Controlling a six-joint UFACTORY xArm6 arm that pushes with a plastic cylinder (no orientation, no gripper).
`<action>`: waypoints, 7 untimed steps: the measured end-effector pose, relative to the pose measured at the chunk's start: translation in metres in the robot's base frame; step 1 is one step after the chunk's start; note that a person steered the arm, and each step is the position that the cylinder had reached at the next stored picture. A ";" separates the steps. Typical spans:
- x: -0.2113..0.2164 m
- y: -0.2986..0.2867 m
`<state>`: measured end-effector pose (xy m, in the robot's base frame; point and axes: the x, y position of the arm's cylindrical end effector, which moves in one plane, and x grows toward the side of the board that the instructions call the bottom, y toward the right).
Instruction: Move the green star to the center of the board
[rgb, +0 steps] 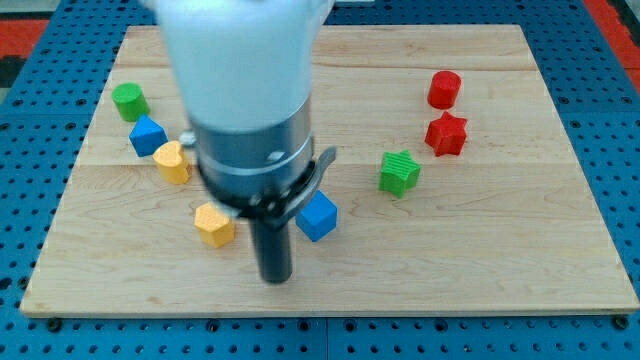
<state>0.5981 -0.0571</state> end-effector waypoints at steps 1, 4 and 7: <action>-0.006 -0.052; -0.018 -0.067; -0.006 0.261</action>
<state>0.5918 0.2038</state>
